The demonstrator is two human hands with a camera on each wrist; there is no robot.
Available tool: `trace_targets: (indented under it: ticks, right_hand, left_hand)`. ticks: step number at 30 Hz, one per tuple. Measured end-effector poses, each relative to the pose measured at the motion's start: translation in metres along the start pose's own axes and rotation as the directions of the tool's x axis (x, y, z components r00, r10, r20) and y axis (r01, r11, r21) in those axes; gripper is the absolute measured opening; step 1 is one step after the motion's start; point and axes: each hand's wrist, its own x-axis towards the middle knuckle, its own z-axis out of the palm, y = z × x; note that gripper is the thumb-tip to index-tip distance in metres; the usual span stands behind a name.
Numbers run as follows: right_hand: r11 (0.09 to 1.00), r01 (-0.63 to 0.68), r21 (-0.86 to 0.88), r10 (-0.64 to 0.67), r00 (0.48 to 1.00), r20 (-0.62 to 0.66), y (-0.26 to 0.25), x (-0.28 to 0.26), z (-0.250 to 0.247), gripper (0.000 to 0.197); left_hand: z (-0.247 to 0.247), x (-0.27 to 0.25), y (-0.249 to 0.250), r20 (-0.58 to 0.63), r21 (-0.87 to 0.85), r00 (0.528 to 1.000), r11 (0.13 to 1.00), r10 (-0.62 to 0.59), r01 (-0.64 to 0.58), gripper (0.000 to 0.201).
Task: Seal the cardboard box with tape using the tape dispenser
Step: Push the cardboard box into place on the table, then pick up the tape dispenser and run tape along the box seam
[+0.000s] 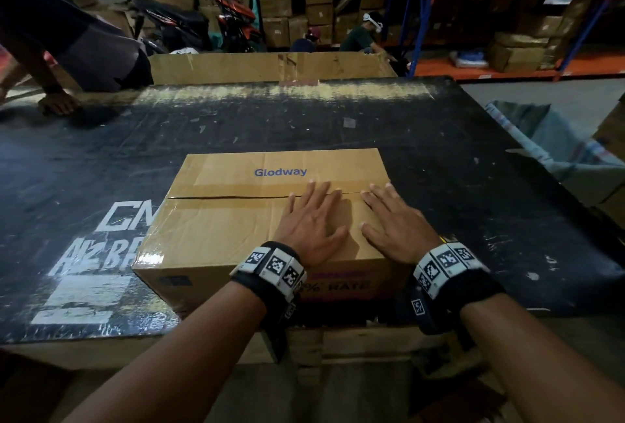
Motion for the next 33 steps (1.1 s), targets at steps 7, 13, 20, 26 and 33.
trace_targets:
  ticks: [7, 13, 20, 26, 33]
  right_hand:
    - [0.812, -0.002, 0.584, 0.078, 0.991, -0.105, 0.027, -0.006, -0.007, 0.069]
    - [0.729, -0.469, 0.498, 0.587, 0.803, -0.102, 0.122, -0.046, 0.019, 0.07]
    - [0.793, -0.478, 0.377, 0.48, 0.872, 0.096, 0.151, -0.059, 0.065, 0.043]
    - [0.9, -0.365, 0.24, 0.334, 0.929, 0.159, 0.163, -0.059, 0.072, 0.031]
    - [0.838, -0.279, 0.469, 0.295, 0.955, 0.042, 0.169, -0.068, 0.068, 0.031]
  left_hand:
    - [0.018, 0.014, 0.02, -0.004, 0.002, 0.999, 0.999, 0.034, -0.034, 0.067]
    - [0.022, 0.013, 0.018, -0.046, 0.031, 0.998, 0.999, 0.04, -0.039, 0.08]
    - [0.024, 0.013, 0.019, -0.079, 0.019, 0.996, 0.999, 0.04, -0.038, 0.073]
    - [0.023, 0.013, 0.02, -0.07, 0.034, 0.997, 0.999, 0.036, -0.034, 0.073]
    - [0.024, 0.012, 0.02, -0.078, 0.033, 0.996, 0.999, 0.039, -0.036, 0.073]
